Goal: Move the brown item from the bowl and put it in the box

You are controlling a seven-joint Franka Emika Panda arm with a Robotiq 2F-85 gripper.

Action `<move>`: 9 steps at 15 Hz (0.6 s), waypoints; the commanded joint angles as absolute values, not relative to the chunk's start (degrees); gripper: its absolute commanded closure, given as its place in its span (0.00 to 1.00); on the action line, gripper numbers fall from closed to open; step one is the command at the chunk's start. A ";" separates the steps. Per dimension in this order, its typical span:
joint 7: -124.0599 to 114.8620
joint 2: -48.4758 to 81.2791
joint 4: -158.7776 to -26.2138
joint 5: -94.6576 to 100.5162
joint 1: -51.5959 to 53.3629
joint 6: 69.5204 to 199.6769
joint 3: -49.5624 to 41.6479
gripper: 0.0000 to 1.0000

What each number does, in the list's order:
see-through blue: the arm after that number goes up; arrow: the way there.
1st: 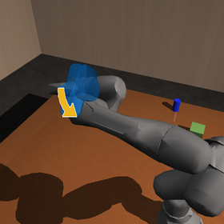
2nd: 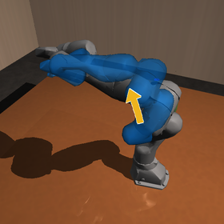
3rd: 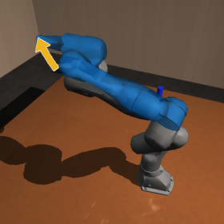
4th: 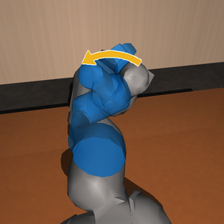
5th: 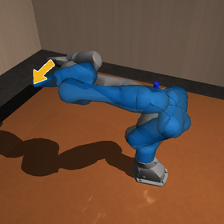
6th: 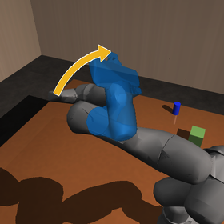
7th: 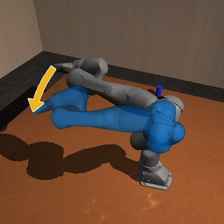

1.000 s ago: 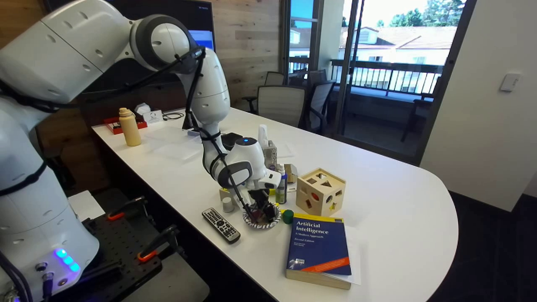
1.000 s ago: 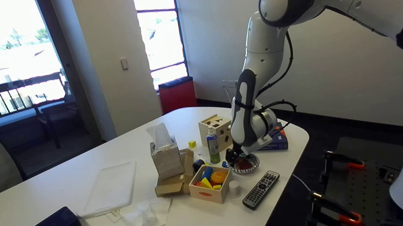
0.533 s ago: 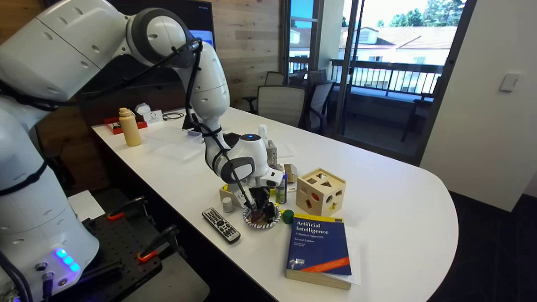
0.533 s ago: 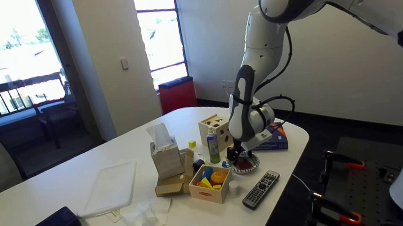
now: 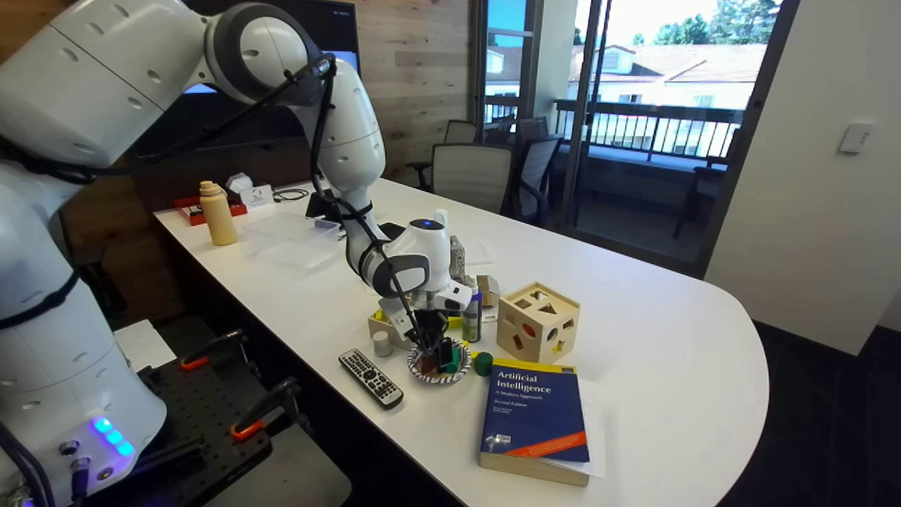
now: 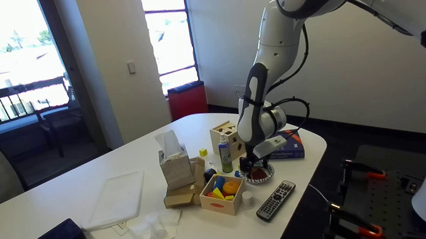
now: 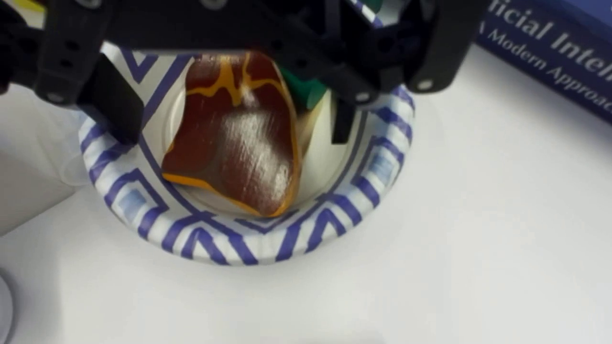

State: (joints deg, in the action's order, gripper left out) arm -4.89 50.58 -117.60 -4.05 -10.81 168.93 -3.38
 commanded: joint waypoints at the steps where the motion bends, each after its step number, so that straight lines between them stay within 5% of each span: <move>1: -4.38 50.06 -117.34 -5.49 -11.52 165.81 -2.41 0.00; 8: -4.93 50.35 -117.44 -5.51 -10.86 165.96 -3.13 0.02; 9: -4.88 50.44 -117.39 -5.49 -10.88 166.02 -3.12 0.27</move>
